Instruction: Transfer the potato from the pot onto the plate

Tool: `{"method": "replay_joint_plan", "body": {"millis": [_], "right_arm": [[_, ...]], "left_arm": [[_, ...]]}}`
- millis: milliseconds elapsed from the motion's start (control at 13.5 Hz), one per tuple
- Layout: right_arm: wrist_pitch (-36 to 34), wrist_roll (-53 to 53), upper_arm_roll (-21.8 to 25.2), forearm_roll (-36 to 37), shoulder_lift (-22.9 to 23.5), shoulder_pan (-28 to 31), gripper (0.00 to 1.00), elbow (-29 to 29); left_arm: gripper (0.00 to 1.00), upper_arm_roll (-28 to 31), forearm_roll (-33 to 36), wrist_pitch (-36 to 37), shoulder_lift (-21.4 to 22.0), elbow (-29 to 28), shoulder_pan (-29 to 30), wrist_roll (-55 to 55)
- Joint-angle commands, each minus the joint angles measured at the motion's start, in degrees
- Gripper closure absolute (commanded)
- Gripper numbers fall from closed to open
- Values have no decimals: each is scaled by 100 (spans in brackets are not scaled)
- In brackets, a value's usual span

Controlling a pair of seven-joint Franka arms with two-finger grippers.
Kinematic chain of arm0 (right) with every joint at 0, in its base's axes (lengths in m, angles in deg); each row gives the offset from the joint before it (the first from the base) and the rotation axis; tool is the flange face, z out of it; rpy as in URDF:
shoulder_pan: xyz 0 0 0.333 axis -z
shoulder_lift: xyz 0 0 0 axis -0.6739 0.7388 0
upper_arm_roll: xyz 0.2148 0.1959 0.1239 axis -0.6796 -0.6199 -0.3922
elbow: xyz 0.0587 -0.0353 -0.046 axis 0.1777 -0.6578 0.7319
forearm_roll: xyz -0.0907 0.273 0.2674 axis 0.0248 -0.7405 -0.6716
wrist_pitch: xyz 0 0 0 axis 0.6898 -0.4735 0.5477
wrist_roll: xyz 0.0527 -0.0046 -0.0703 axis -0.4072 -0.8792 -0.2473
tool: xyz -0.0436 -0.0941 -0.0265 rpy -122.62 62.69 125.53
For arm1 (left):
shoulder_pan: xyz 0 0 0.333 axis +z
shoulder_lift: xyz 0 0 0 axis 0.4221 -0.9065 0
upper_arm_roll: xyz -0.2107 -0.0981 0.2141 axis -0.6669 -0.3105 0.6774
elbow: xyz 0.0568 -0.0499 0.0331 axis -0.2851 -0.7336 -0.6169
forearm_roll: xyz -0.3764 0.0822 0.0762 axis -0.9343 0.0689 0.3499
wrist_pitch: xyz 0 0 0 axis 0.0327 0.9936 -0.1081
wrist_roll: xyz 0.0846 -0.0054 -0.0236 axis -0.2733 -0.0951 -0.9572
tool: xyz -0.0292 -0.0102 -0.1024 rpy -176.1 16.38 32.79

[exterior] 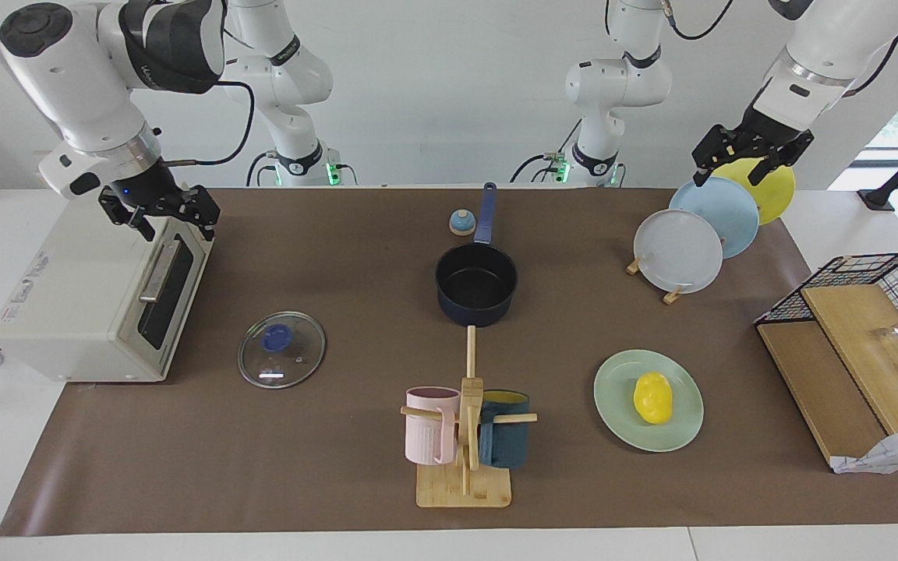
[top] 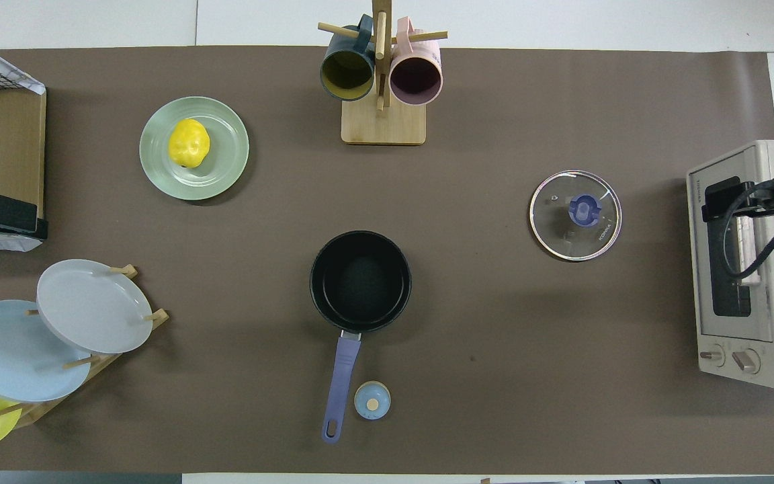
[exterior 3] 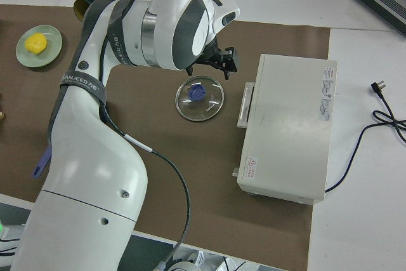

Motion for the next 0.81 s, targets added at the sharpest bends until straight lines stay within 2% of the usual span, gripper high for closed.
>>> {"method": "replay_joint_plan", "body": {"millis": [0, 296, 741], "right_arm": [[-10, -111, -17, -45, -10, 51, 0, -12], [-10, -120, -17, -45, -10, 51, 0, -13], [-10, -111, -17, -45, -10, 60, 0, -21]], "left_arm": [[0, -64, 143, -359, -92, -177, 34, -42], [0, -73, 380, -132, -128, -116, -9, -16], [0, -99, 336, -184, -102, -124, 25, -16]]}}
